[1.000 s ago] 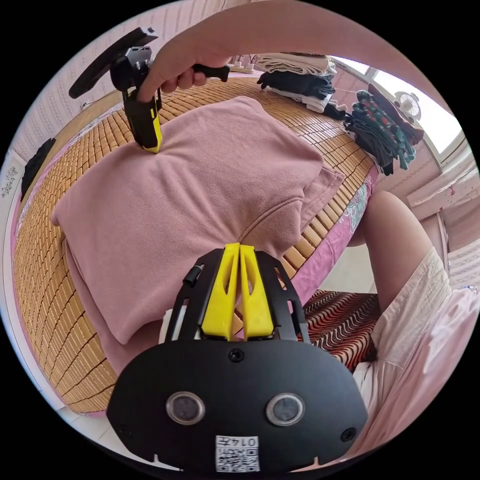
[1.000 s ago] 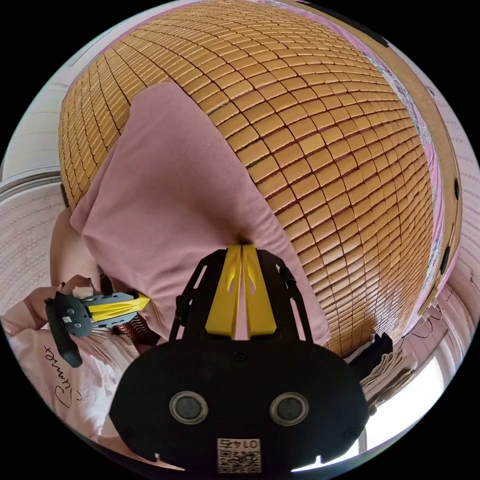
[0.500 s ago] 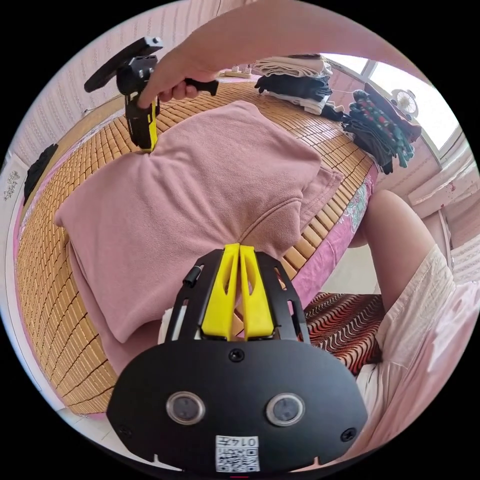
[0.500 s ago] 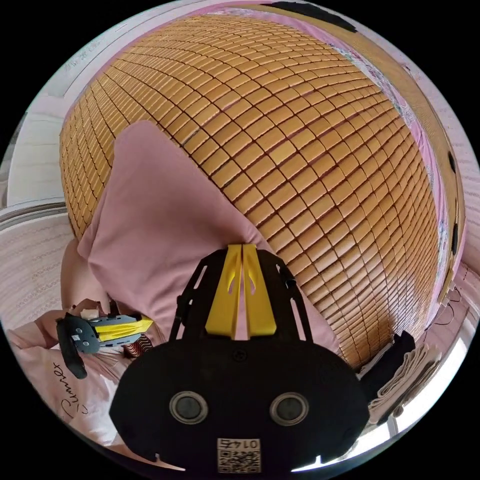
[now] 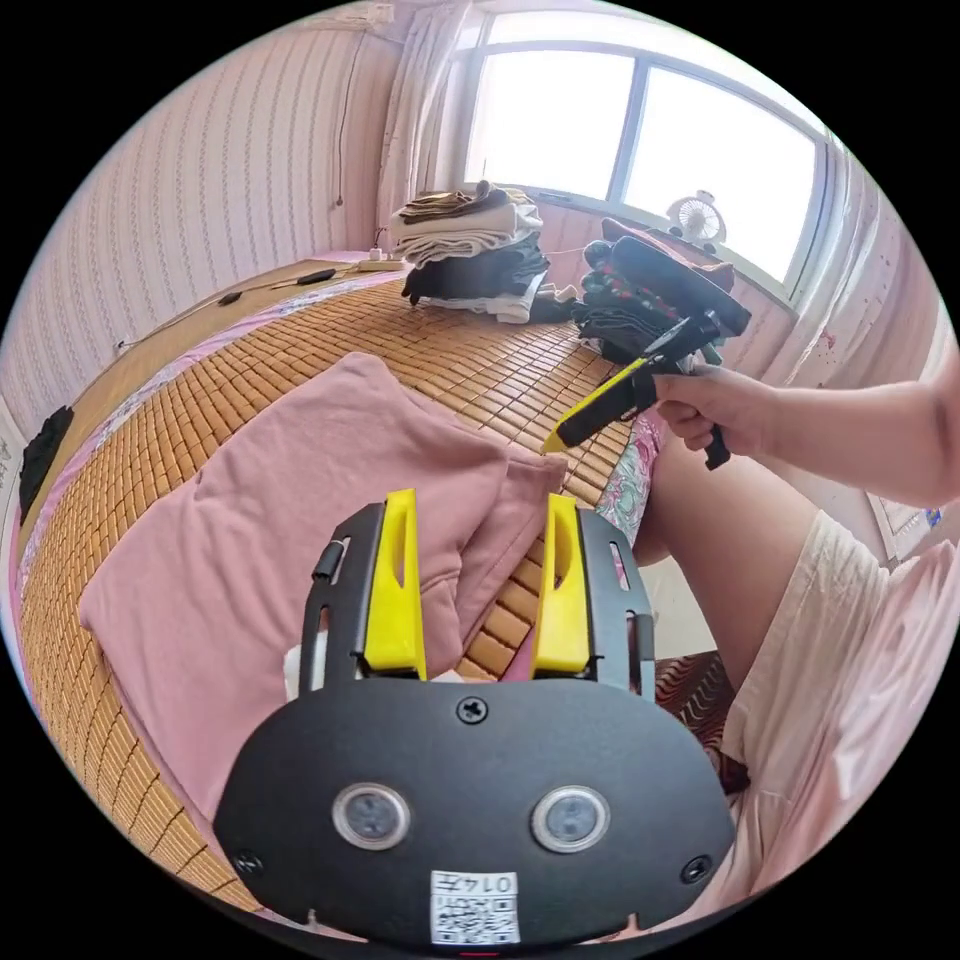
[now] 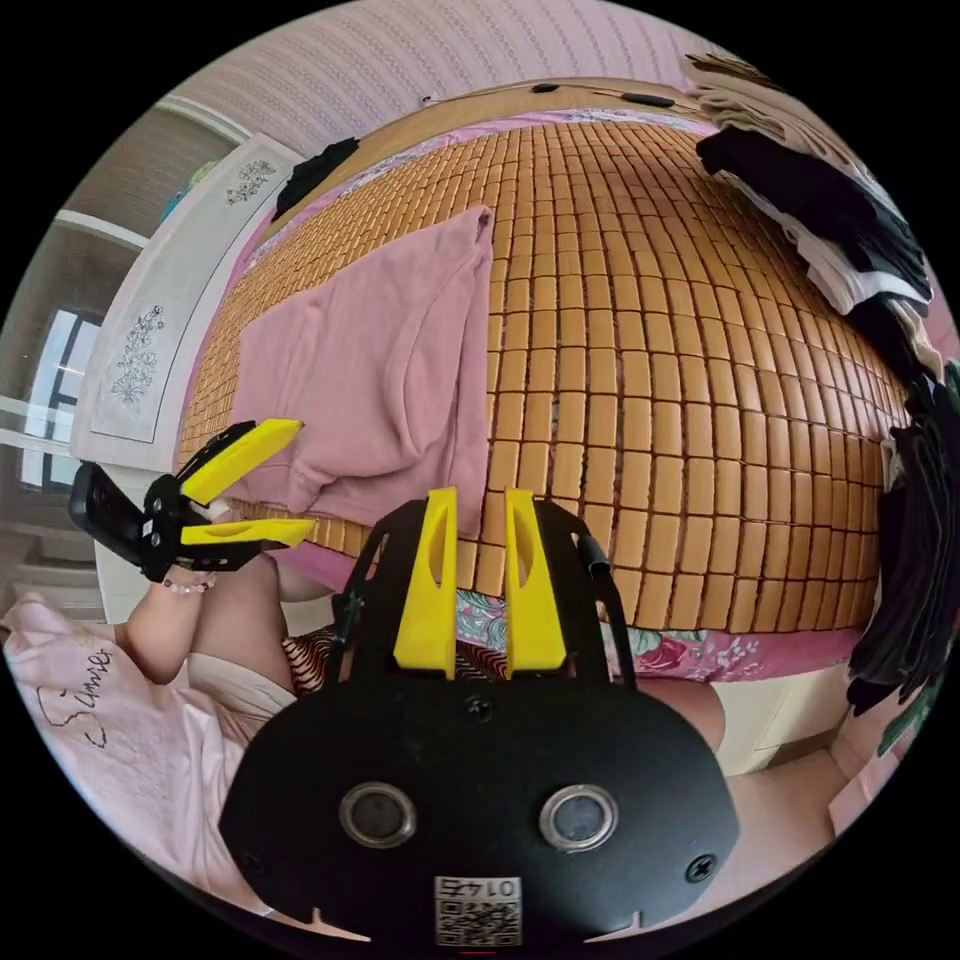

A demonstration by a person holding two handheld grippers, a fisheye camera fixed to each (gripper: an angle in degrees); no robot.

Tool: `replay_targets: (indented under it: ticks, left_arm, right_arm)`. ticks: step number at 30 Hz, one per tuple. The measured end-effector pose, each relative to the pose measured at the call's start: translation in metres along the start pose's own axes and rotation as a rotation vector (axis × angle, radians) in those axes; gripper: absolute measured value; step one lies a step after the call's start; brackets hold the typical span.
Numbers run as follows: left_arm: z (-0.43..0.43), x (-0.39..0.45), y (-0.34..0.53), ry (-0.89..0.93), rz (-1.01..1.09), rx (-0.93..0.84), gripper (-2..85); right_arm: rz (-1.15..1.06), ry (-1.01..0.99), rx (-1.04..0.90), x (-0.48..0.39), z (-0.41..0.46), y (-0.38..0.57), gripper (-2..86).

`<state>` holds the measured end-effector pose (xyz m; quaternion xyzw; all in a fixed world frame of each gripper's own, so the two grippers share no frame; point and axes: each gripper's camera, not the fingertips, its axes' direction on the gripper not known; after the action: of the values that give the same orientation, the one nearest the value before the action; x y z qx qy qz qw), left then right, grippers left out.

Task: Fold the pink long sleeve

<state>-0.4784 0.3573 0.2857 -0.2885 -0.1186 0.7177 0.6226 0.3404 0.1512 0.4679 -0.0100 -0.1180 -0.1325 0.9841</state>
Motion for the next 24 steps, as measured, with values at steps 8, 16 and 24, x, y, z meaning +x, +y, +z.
replay_targets:
  ticks: [8,16,24]
  left_arm:
    - [0.062,0.055,-0.036,-0.047,0.167,-0.257,16.0]
    - [-0.005,0.099,0.001,-0.069,0.221,-0.353,4.5]
    - [-0.099,0.107,0.078,-0.102,0.030,-0.206,4.4]
  right_arm:
    - [-0.073,-0.281,0.027,0.053,-0.015,0.040,1.2]
    - [-0.120,-0.438,0.012,0.064,-0.038,0.132,1.9]
    - [0.209,-0.562,0.185,0.140,-0.017,0.187,20.5]
